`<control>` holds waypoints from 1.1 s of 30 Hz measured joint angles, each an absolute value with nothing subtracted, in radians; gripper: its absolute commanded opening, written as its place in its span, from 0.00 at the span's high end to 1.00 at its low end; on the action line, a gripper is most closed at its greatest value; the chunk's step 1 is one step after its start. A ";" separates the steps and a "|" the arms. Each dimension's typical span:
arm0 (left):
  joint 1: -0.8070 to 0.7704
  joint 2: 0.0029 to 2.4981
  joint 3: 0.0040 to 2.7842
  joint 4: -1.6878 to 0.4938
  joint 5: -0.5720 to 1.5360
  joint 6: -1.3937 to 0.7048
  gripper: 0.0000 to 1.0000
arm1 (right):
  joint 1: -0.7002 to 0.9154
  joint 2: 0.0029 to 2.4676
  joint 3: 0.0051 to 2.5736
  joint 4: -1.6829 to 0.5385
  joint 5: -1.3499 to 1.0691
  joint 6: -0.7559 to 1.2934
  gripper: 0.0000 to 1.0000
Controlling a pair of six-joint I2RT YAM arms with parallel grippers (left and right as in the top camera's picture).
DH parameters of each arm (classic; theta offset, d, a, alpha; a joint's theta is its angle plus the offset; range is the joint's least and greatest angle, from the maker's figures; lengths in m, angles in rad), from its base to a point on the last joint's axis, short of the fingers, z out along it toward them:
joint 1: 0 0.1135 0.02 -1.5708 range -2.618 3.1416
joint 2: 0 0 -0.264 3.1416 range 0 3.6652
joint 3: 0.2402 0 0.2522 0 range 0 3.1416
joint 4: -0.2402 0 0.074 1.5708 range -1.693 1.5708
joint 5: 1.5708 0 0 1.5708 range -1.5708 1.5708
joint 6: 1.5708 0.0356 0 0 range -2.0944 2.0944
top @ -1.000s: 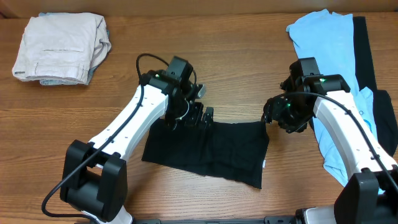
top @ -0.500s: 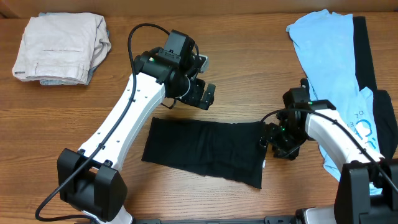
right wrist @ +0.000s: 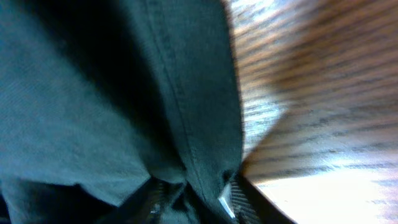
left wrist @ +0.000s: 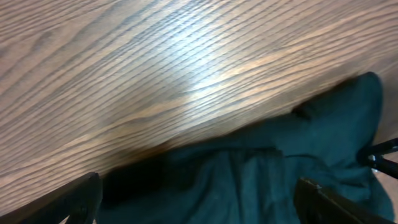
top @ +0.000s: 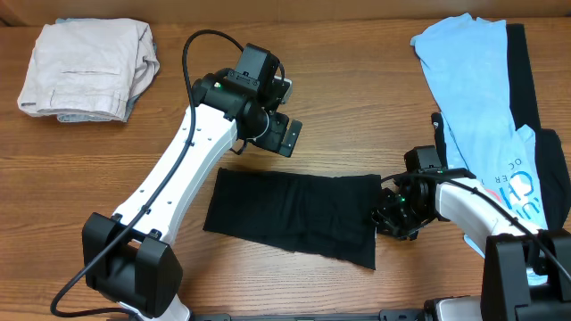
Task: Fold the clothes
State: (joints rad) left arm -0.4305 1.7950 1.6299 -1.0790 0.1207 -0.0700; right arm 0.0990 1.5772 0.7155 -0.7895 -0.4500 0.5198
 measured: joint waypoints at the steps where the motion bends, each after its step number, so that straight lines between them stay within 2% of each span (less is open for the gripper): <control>1: -0.430 1.795 1.630 -1.079 0.112 -0.070 0.00 | 0.100 1.577 0.713 -0.780 -0.453 0.523 0.87; 3: -0.430 1.795 1.630 -1.079 0.094 -0.070 0.00 | 0.107 1.579 0.710 -0.764 -0.457 0.524 0.96; 9: -0.430 1.795 1.630 -1.090 0.044 -0.070 0.00 | 0.110 1.580 0.710 -0.759 -0.445 0.524 0.96; 14: -0.400 1.795 1.630 -1.105 0.006 -0.070 0.00 | 0.013 1.583 0.769 -0.872 -0.434 0.474 0.96; 21: -0.226 1.795 1.631 -1.157 -0.051 -0.067 0.00 | -0.191 1.585 1.006 -1.098 -0.410 0.282 0.96; 25: -0.121 1.795 1.631 -1.172 -0.097 -0.067 0.00 | -0.244 1.585 1.166 -1.209 -0.402 0.191 0.96; 28: -0.059 1.795 1.631 -1.175 -0.113 -0.067 0.00 | -0.229 1.586 1.285 -1.269 -0.399 0.155 0.96; 33: 0.001 1.795 1.631 -1.175 -0.125 -0.067 0.00 | -0.062 1.586 1.452 -1.327 -0.377 0.144 0.96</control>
State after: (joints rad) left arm 0.0010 1.7954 1.6314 -1.1748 -0.1246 -0.0669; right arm -0.0616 1.5860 1.4517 -1.3266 -0.3771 0.1436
